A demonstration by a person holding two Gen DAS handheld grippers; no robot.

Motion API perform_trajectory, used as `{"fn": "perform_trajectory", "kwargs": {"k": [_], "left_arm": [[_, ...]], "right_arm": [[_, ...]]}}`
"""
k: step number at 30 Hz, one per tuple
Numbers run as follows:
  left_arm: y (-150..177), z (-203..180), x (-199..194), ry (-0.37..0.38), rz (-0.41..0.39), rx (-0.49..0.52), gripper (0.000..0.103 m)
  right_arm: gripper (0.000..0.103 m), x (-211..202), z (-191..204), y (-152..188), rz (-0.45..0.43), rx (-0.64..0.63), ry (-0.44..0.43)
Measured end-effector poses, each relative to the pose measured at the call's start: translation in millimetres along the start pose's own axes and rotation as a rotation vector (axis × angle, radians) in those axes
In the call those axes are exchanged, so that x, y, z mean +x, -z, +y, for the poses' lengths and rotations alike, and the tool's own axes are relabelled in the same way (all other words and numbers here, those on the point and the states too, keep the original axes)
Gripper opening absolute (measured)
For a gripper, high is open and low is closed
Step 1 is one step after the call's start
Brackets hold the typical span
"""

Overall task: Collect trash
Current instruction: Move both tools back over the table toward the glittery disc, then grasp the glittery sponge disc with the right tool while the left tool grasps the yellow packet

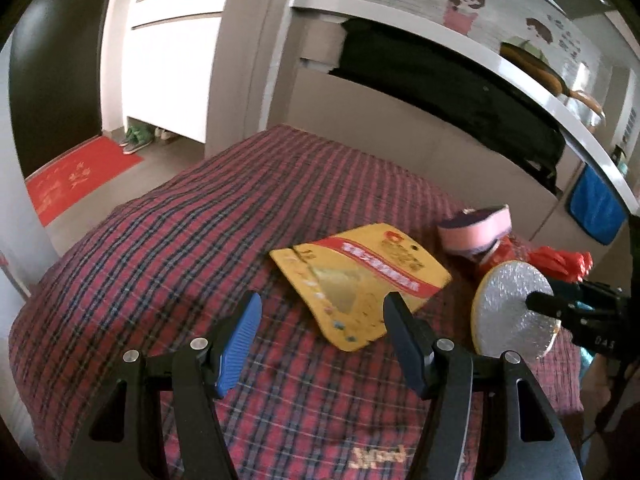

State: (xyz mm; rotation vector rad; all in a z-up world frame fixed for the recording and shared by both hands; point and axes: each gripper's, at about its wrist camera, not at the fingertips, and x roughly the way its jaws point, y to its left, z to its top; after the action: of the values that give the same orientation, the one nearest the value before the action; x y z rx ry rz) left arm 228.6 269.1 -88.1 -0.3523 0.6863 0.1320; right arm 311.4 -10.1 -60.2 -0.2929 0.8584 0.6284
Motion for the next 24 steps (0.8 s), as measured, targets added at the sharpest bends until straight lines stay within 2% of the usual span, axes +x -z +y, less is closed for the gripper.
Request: {"fn": "perform_trajectory", "kwargs": {"k": [2,3,5,9,14,17,18,24], "left_arm": [[-2,8,-3,-0.006,-0.009,-0.016,0.064],[-3,12,-5,-0.013,-0.015,-0.021,0.064],[-3,17,-8,-0.022,-0.018,-0.025,0.064],[-1,23,-12,-0.030,-0.018,-0.038,0.064],[4,24,-18,-0.021,-0.014,-0.046,0.064],[6,21,-14,-0.004,0.023,-0.050,0.064],[6,21,-11,0.006,0.038,-0.053,0.064],[0,20,15,0.092,0.127,-0.141,0.063]], "right_arm": [[0.036,3,9,-3,0.001,-0.024,0.008],[0.030,4,13,-3,0.005,-0.032,0.007],[0.027,0,22,-2,-0.010,-0.049,0.015],[0.018,-25,45,0,-0.071,-0.123,-0.037],[0.017,-30,68,9,-0.046,-0.175,-0.129],[0.016,-15,74,11,-0.016,-0.171,-0.126],[0.013,-10,73,11,-0.004,-0.150,-0.115],[0.012,-31,60,14,-0.066,-0.096,-0.085]]}}
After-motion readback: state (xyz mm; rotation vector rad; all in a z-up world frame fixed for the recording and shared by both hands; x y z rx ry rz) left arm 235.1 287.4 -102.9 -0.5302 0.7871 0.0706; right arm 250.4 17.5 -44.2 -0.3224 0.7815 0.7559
